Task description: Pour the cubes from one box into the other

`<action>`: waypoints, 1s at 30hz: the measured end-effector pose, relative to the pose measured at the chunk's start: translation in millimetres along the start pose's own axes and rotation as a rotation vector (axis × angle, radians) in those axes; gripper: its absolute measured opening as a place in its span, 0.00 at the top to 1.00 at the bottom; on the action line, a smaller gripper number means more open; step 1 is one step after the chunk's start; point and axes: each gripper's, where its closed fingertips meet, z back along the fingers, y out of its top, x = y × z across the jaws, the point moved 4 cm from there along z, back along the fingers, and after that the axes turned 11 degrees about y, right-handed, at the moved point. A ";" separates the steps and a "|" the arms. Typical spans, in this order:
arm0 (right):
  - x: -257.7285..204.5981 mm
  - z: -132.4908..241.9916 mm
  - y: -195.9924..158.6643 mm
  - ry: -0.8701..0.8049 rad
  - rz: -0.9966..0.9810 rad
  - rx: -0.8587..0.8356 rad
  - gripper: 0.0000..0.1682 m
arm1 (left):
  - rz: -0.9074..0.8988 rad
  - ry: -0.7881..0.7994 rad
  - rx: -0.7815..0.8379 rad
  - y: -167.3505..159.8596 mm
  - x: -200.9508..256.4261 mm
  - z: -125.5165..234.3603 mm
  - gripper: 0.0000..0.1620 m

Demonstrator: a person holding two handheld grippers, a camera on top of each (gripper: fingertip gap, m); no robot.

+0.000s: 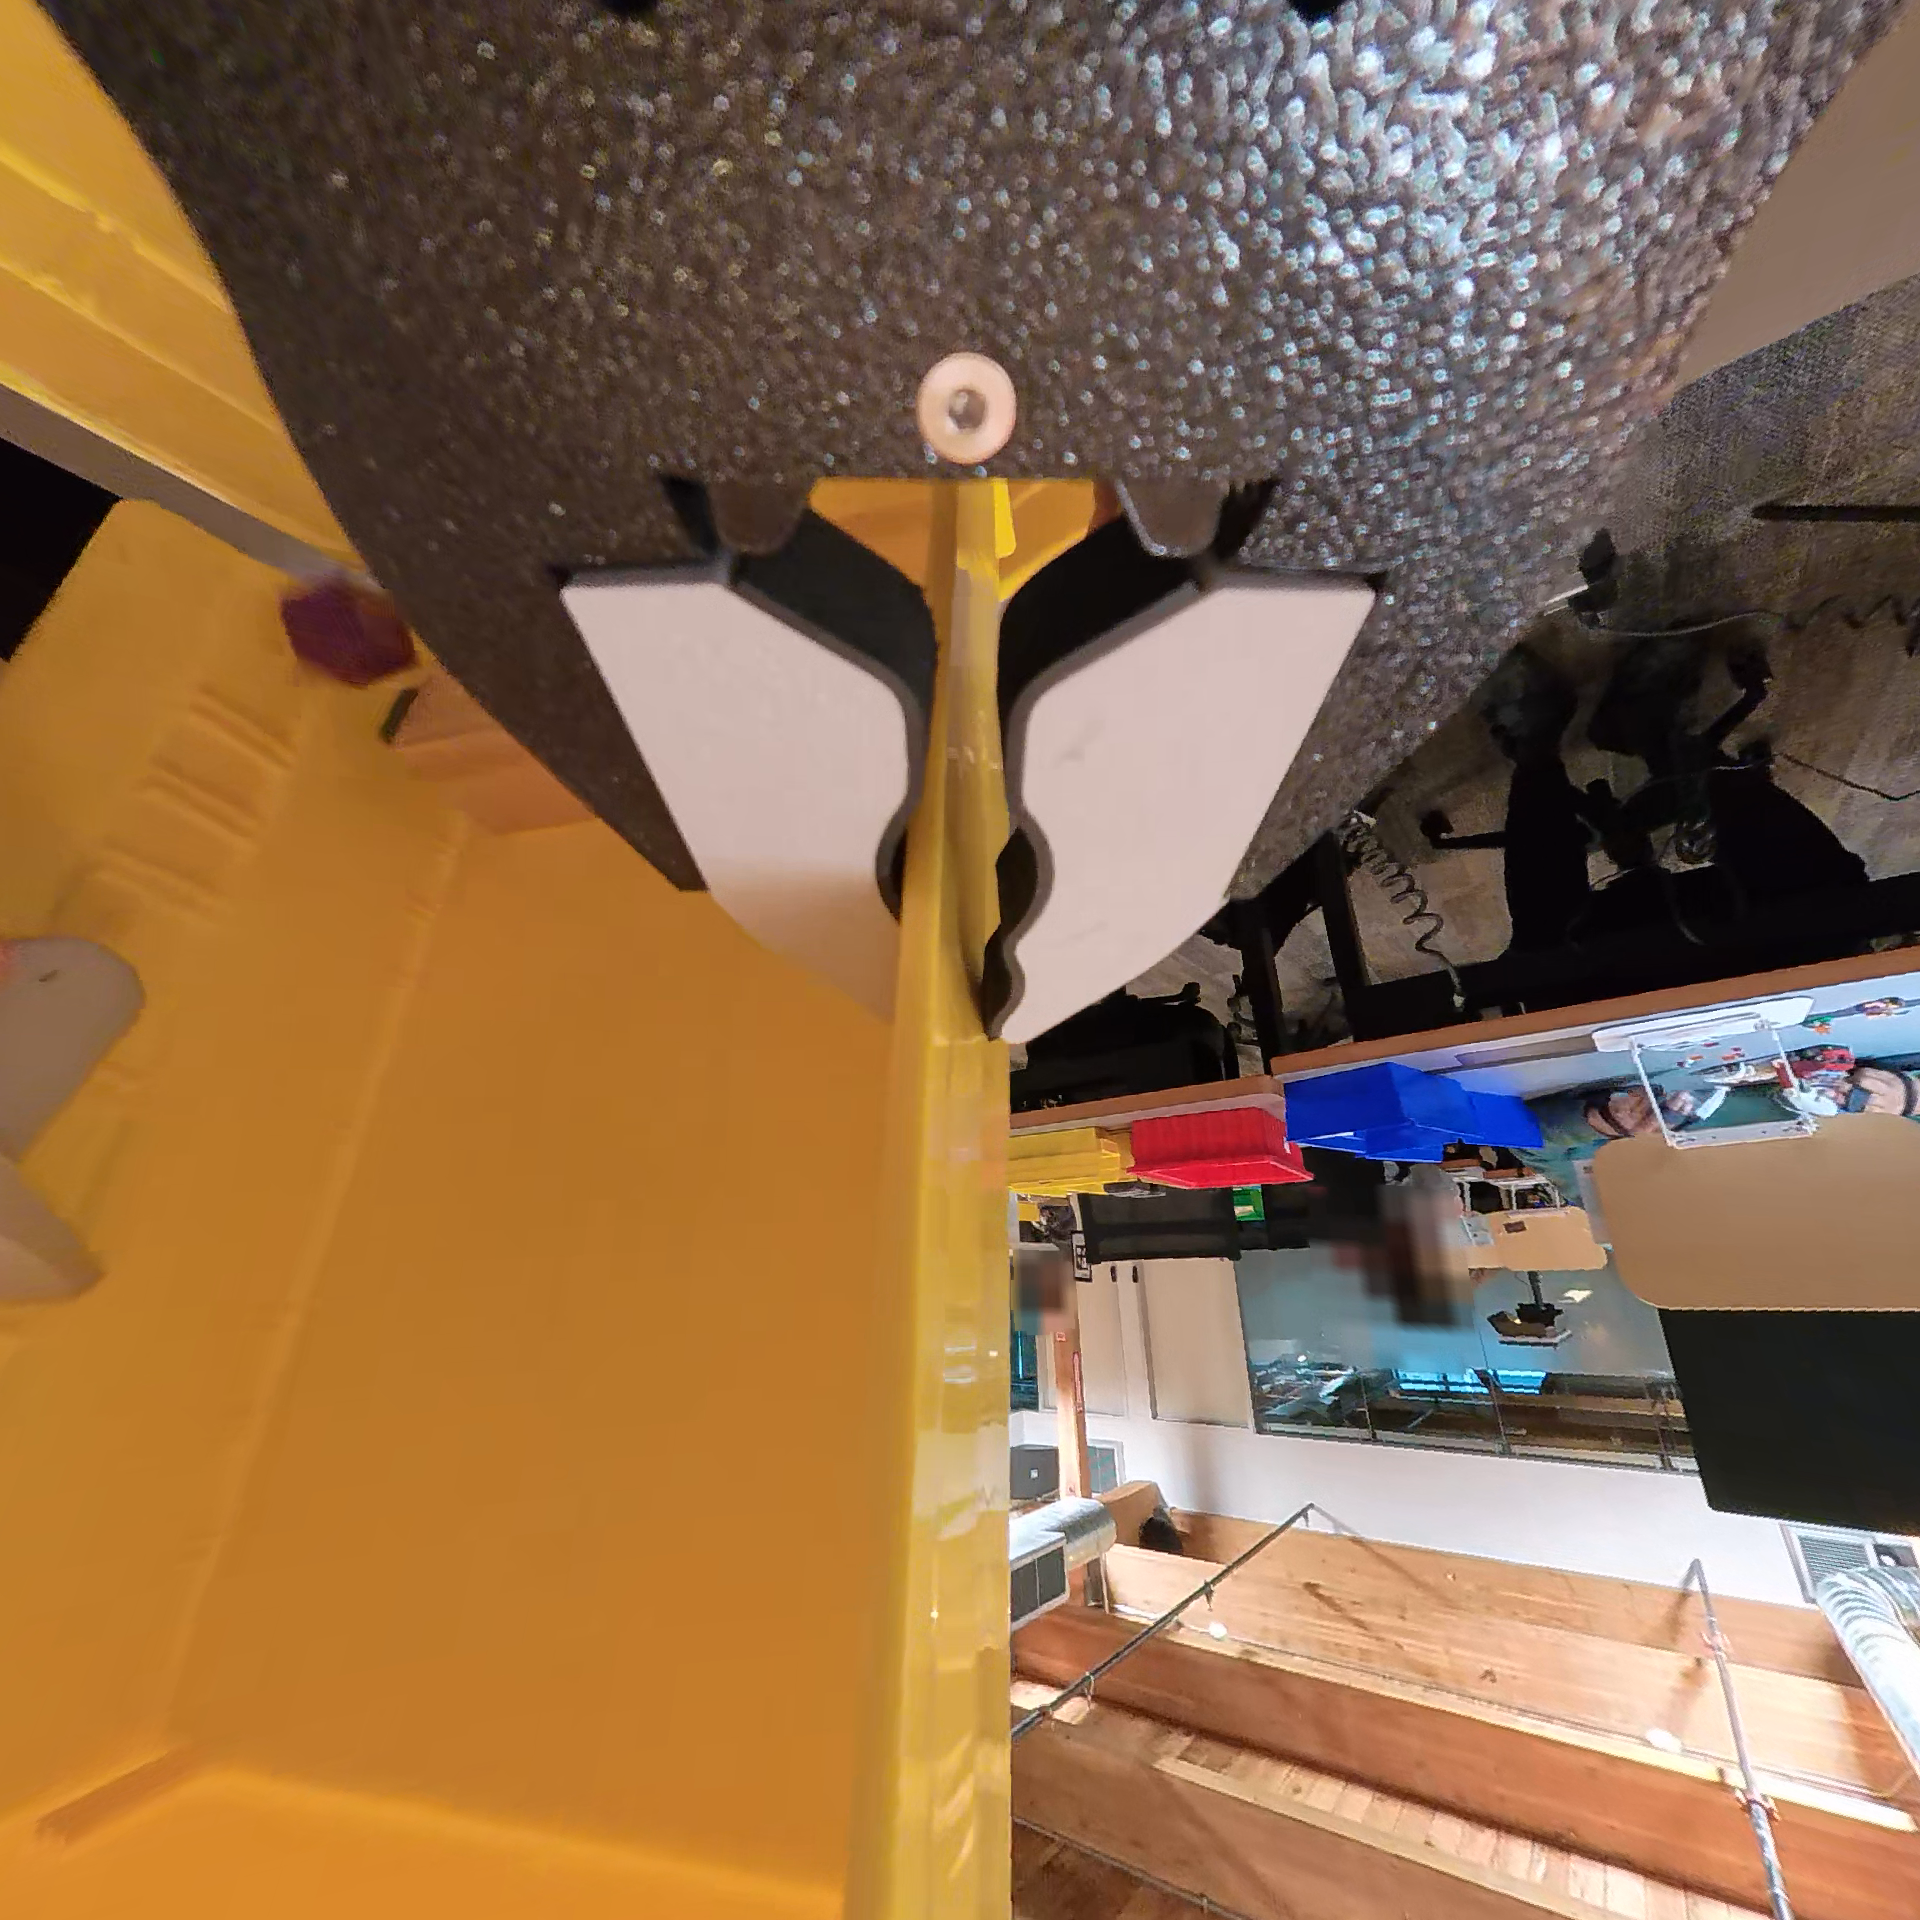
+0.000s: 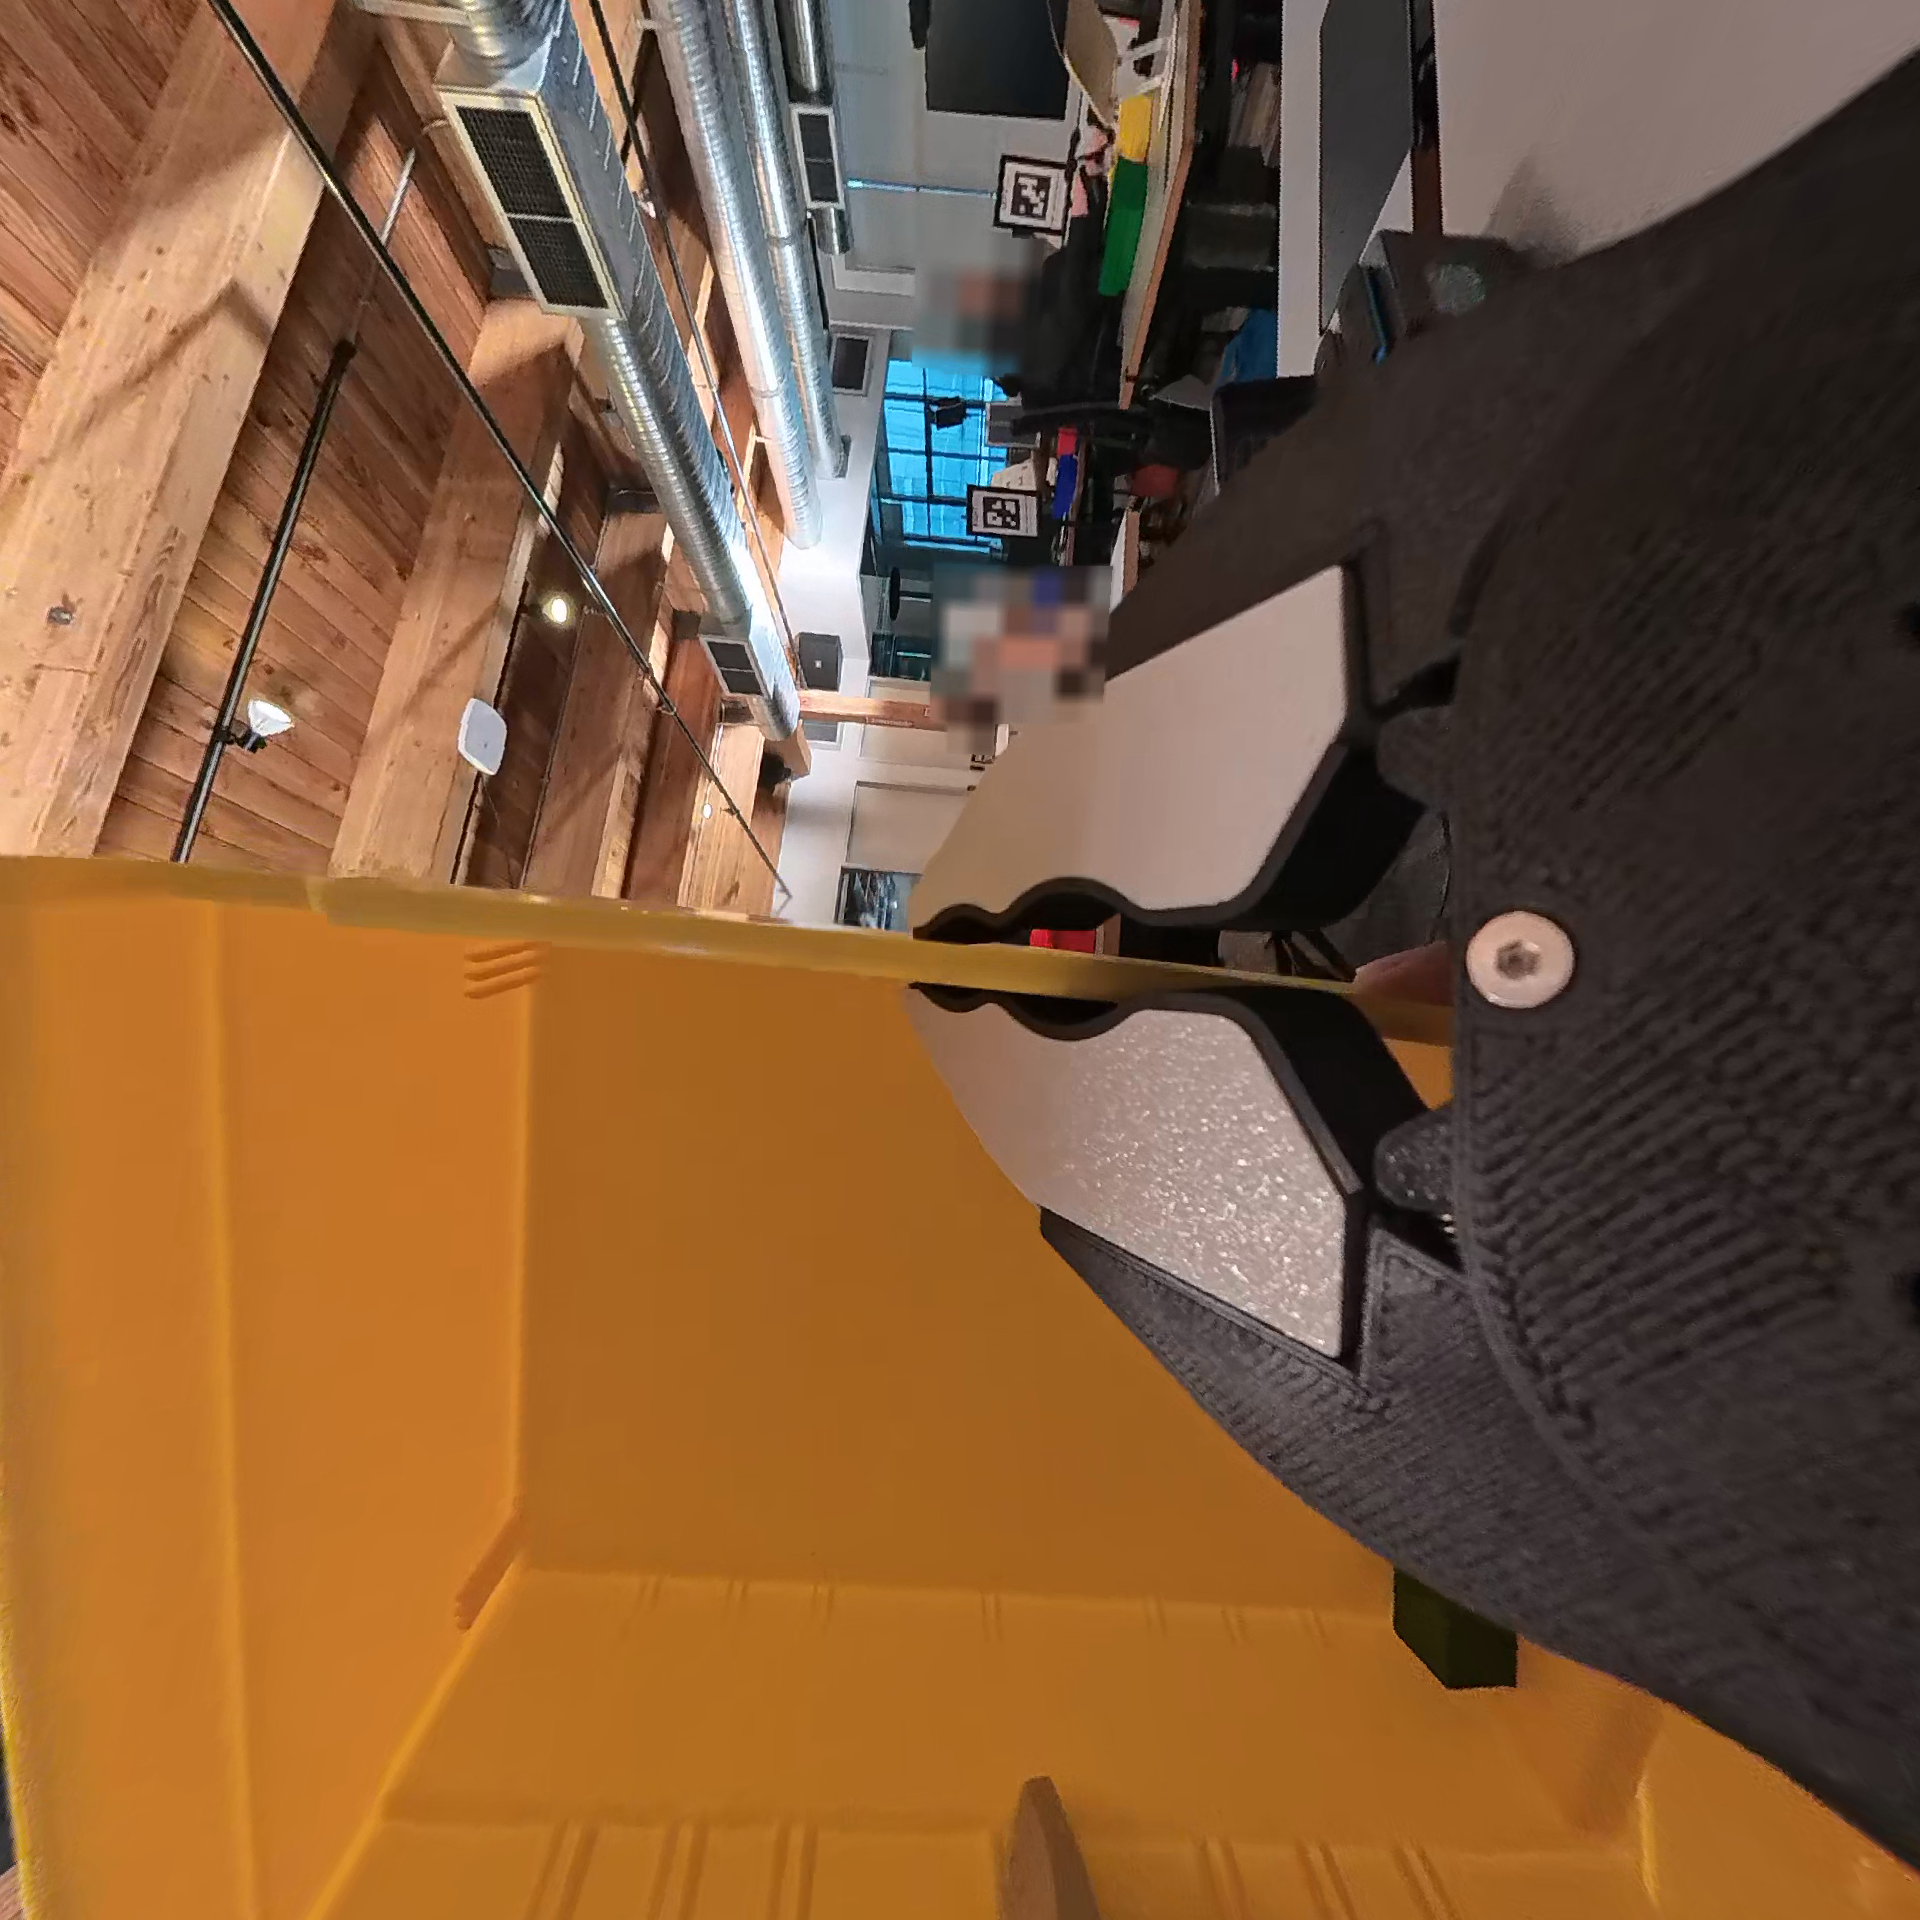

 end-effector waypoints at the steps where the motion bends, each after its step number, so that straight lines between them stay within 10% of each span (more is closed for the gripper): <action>1: -0.3 0.1 0.2 0.005 -0.011 0.007 0.96 | -0.008 0.002 0.007 1.9 -0.9 1.1 0.96; 30: -11.4 9.1 25.1 -0.002 -0.029 0.071 0.96 | -0.092 -0.018 0.095 26.8 -7.0 16.8 0.96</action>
